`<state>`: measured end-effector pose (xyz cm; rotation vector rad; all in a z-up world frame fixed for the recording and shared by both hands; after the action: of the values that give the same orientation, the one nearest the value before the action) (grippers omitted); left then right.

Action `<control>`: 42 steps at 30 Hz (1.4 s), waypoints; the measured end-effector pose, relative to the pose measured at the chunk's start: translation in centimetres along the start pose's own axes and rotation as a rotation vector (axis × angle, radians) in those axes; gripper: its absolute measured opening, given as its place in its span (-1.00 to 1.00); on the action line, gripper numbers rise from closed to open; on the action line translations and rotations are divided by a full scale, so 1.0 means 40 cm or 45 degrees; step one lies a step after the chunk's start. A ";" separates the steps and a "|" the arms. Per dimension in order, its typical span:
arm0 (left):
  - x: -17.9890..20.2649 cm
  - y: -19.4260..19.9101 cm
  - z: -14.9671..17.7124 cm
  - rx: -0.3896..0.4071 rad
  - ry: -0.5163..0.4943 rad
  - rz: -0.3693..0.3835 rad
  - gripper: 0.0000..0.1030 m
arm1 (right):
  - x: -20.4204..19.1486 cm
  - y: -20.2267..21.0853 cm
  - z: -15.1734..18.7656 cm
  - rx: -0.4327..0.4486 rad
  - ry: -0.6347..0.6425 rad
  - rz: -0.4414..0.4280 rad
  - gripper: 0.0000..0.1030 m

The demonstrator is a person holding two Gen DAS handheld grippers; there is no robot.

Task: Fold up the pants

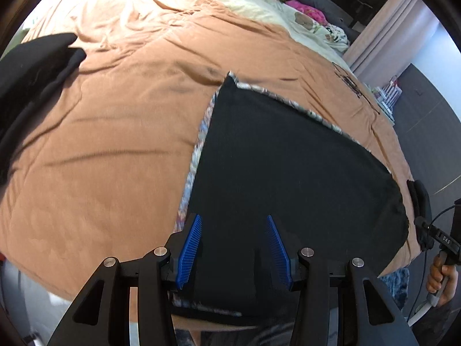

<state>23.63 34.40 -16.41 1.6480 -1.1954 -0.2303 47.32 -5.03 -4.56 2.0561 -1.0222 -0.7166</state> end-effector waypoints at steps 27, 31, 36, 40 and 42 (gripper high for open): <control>-0.127 0.088 0.178 0.133 0.498 0.211 0.35 | -0.150 -0.046 0.110 0.014 0.021 -0.110 -0.04; -0.131 0.058 0.193 0.127 0.596 0.290 0.35 | -0.167 -0.052 0.123 0.019 0.022 -0.115 -0.04; -0.147 0.023 0.211 0.088 0.709 0.346 0.35 | -0.182 -0.067 0.134 0.004 0.032 -0.114 -0.04; -0.151 0.034 0.201 0.146 0.745 0.389 0.35 | -0.189 -0.083 0.136 -0.010 0.033 -0.113 -0.04; -0.147 0.048 0.194 0.187 0.749 0.431 0.31 | -0.194 -0.088 0.136 -0.018 0.037 -0.112 -0.04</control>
<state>14.59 34.30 -20.55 1.4581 -1.0204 0.5330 40.76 1.00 -9.35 2.1037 -0.9128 -0.7339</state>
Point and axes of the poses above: each gripper's, at about its wrist camera, not at the fingertips, and y roughly against the way its jaws point, x to its right, z to its underside, the point moved 2 cm from there along -y, roughly the way its jaws point, and after that the axes turned 3 degrees about y, right-handed, at the moved point
